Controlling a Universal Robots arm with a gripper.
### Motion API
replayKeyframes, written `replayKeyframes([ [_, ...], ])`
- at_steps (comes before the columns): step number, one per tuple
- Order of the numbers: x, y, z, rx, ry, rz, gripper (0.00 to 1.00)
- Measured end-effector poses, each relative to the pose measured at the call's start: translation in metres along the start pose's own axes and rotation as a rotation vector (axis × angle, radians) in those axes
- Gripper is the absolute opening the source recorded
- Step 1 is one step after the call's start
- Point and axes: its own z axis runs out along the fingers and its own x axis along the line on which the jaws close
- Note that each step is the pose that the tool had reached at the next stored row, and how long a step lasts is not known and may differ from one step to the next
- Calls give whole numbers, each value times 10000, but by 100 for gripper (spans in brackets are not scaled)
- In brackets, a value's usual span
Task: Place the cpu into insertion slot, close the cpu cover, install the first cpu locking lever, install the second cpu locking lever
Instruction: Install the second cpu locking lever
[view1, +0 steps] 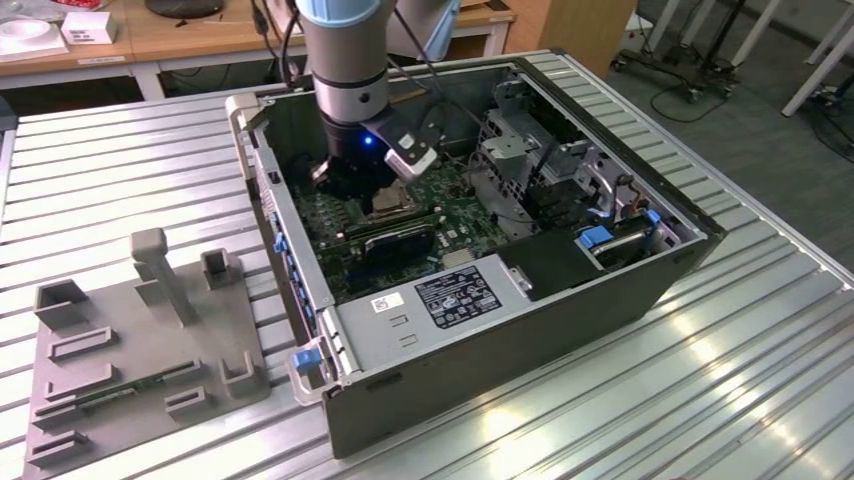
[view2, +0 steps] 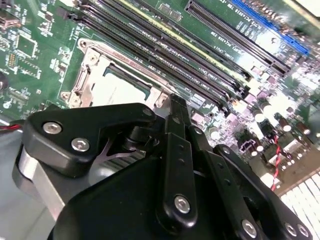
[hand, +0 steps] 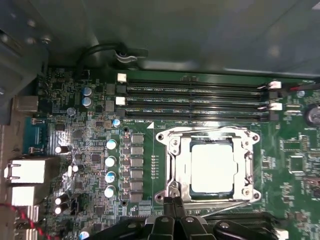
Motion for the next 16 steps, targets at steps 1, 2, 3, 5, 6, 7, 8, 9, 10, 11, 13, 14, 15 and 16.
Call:
replayKeyframes([
  [1,-2,1,-19,5,2,1,11],
  [2,-4,3,-38,11,5,2,11],
  [3,-7,4,-55,16,6,4,11],
  [5,-9,6,-85,27,10,8,11],
  [6,-11,7,-98,30,10,9,11],
  [7,-12,8,-109,30,10,11,11],
  [8,-13,9,-120,31,11,13,11],
  [9,-15,10,-132,30,11,14,11],
  [10,-16,11,-147,30,12,16,11],
  [11,-18,12,-162,31,18,17,11],
  [13,-22,14,-192,30,27,17,11],
  [14,-24,15,-206,31,30,17,11],
  [15,-25,16,-221,30,33,17,11],
  [16,-27,18,-236,30,36,18,11],
])
